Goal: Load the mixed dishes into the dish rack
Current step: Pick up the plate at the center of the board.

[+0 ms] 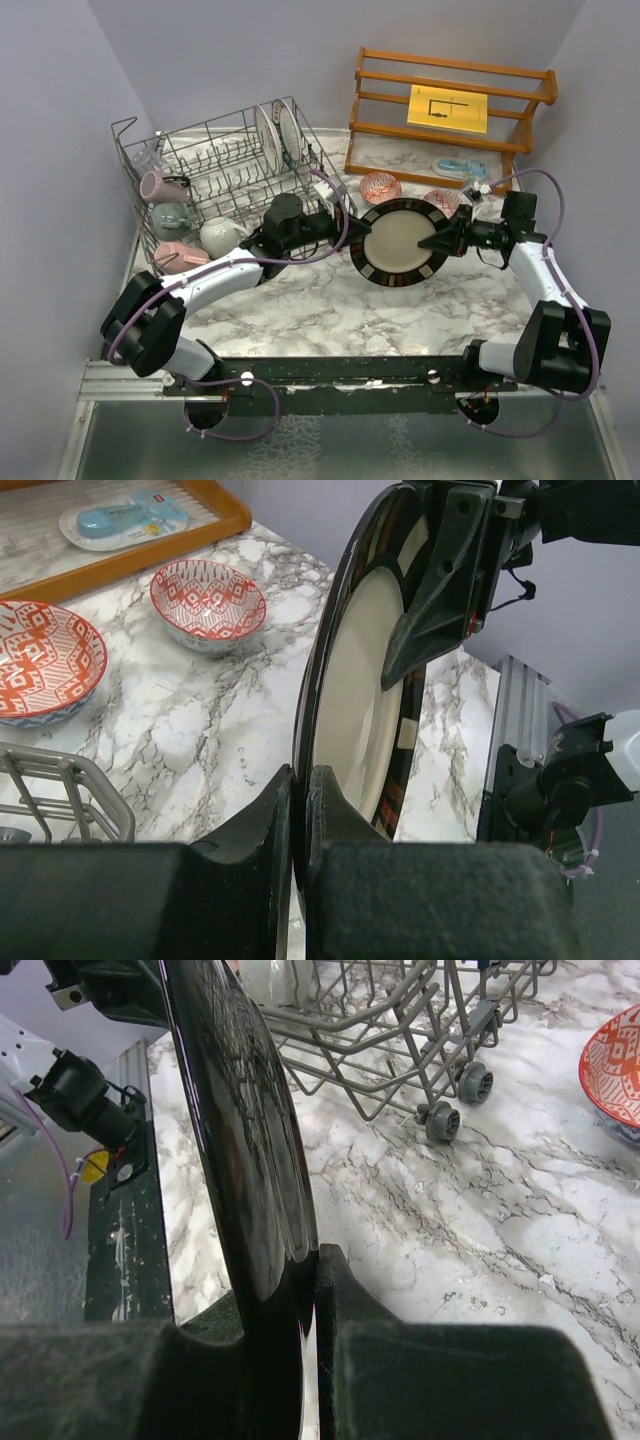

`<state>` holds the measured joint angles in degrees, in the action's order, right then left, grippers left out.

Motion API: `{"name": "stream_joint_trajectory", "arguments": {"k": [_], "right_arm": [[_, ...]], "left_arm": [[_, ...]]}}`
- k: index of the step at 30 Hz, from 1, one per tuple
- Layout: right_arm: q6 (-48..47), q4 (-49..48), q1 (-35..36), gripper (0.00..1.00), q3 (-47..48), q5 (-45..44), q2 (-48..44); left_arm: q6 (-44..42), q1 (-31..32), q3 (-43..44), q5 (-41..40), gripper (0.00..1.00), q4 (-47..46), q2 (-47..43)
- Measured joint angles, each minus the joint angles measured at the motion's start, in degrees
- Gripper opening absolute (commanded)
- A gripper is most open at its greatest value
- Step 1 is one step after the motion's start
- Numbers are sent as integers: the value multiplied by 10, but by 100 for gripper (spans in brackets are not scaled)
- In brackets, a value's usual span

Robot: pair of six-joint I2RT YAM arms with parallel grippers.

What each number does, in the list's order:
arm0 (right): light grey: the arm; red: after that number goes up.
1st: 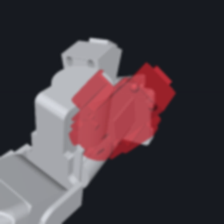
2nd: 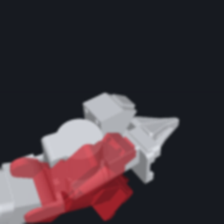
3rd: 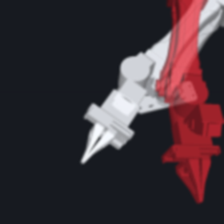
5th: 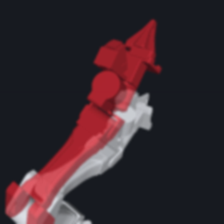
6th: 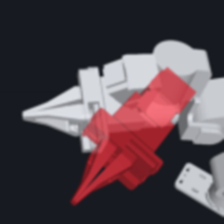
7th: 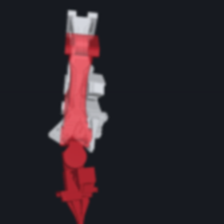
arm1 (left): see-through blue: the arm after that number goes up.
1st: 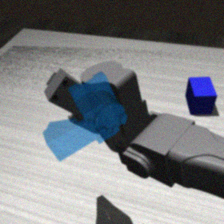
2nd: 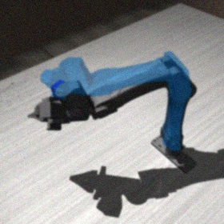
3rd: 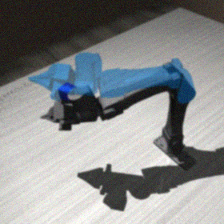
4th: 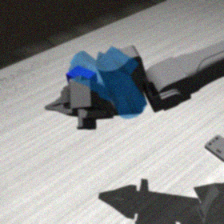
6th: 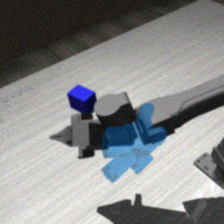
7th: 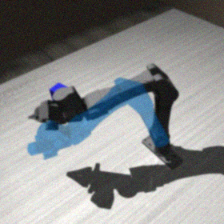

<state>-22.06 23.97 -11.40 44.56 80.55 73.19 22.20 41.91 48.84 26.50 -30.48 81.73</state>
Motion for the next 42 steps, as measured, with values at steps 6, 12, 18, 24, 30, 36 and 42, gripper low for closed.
{"name": "stream_joint_trajectory", "arguments": {"k": [6,12,18,24,30,36,42], "right_arm": [[37,-16,1,1,3,-8,-17],[85,-52,-2,1,-2,-31,-55],[111,-74,-17,1,-6,-73,-81],[113,-77,-19,1,-4,-142,-106],[89,-67,-19,1,47,-201,-112],[37,-48,-19,1,80,-275,-142],[-21,-33,-19,1,83,-351,-173]], "left_arm": [[31,-2,-3,-29,46,-33,-1],[87,-2,-39,-128,61,-61,-51],[150,-3,-56,-215,61,-38,-124],[275,-3,-55,-239,61,-30,-161],[405,20,0,-272,63,51,-142],[504,120,151,-380,65,205,-85],[572,163,269,-429,77,301,-8]]}}
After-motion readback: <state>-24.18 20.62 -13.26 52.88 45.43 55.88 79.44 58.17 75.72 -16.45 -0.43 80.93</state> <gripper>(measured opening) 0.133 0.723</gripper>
